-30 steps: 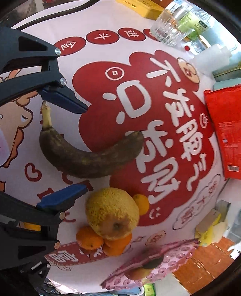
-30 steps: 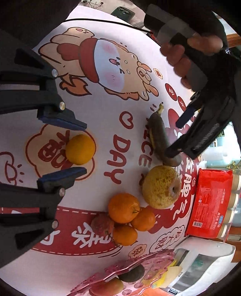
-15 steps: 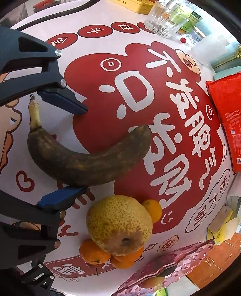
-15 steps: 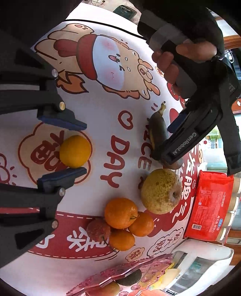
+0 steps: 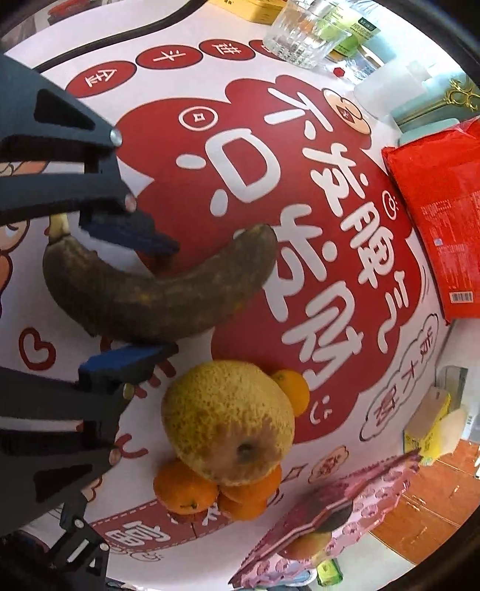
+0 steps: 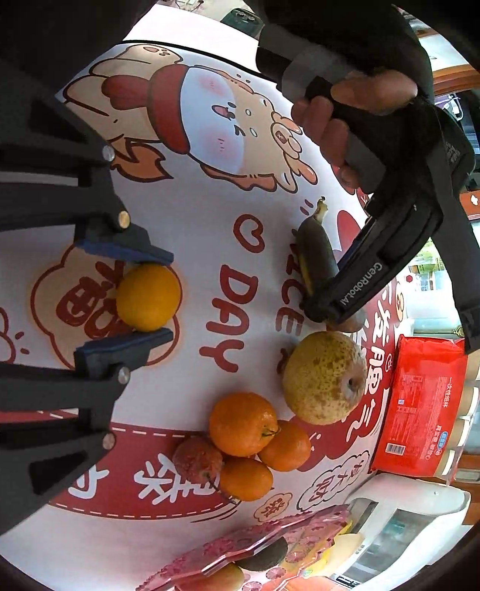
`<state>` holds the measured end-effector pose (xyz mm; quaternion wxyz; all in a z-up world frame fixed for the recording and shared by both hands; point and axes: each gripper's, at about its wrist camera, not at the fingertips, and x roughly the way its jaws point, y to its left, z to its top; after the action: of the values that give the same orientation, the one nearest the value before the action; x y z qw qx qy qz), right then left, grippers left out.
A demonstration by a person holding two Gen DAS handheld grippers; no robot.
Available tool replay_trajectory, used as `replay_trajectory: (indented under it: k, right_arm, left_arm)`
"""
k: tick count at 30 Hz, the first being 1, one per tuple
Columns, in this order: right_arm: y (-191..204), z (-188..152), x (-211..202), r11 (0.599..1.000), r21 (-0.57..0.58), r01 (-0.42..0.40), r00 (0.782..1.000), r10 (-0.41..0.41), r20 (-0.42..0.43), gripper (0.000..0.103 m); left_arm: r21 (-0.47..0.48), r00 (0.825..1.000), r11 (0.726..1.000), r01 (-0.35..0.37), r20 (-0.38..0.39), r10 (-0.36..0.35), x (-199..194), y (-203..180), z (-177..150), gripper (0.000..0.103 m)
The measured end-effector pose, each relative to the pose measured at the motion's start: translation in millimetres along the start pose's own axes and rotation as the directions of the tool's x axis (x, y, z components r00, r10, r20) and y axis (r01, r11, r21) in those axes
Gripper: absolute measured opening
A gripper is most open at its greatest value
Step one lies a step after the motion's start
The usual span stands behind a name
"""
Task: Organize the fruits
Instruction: 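Close the left tool around the brown banana while the right tool grasps the small mandarin, then lift the banana with the left tool while the right tool carries the mandarin over the bowl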
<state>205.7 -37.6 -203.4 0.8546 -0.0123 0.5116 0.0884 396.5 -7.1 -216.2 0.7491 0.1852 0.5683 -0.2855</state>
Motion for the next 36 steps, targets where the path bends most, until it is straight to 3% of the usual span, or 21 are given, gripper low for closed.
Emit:
replay_trajectory:
  k: [3,18,28,36]
  right_arm:
    - [0,1,0,1.000,0.019,-0.021,1.000,0.021,-0.006,0.035]
    - [-12,-2,-3,0.990,0.135,-0.048,0.999,0.049,-0.005,0.034]
    - [-30,-4,-22,0.976,0.214,-0.034,0.999,0.025,0.044,0.034]
    - [-38,-9,-50,0.966,0.254,-0.037,0.994,0.010,0.107,0.034]
  left_arm:
    - [-0.016,1.000,1.000,0.023,0.018,-0.023,-3,-2,-1,0.033]
    - [-0.202,0.994,0.978,0.059,0.107,-0.038,-17,29,-21,0.032]
    - [-0.266,0.968,0.961,0.074,0.251,-0.005,-71,40,-50,0.032]
    - [-0.269,0.953,0.959,0.091,0.304,-0.005,-107,23,-70,0.032]
